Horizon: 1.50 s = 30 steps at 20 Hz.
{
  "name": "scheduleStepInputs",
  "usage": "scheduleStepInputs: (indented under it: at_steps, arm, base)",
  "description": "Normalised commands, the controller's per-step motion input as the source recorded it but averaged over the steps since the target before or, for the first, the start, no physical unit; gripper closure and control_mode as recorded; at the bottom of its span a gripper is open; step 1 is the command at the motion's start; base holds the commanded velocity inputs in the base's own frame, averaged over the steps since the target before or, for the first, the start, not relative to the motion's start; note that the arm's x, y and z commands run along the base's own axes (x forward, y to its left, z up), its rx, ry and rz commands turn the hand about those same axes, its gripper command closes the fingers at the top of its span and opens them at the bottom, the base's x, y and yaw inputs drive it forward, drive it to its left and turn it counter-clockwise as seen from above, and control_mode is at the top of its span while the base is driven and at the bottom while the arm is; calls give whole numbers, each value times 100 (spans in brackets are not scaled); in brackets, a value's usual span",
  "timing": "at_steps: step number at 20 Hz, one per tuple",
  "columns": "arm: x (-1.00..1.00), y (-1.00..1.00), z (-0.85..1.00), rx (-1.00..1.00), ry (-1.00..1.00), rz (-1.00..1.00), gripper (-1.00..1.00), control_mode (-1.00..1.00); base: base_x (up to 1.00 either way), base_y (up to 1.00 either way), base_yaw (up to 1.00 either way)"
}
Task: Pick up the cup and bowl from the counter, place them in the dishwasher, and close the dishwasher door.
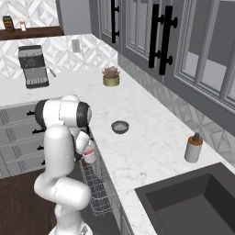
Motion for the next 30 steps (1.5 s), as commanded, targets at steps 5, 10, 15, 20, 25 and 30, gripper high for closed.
scheduleStepInputs:
  at_steps: [5, 10, 15, 20, 25, 30]
  arm:
    - [37, 0, -52, 0, 1, -3, 100, -100]
    - [36, 1, -42, 0, 3, -1, 100, -100]
    - [4, 17, -37, 0, 6, 0, -100, -100]
    - [-6, 13, -9, 0, 1, 0, -100, -100]
    - [-36, 0, 52, 0, -8, 0, -100, -100]
    - [-68, 12, 100, 0, -22, 0, -100, -100]
  base:
    - [0, 0, 0]
    - [0, 0, 0]
    - [0, 0, 0]
    - [0, 0, 0]
    - [0, 0, 0]
    - [0, 0, 0]
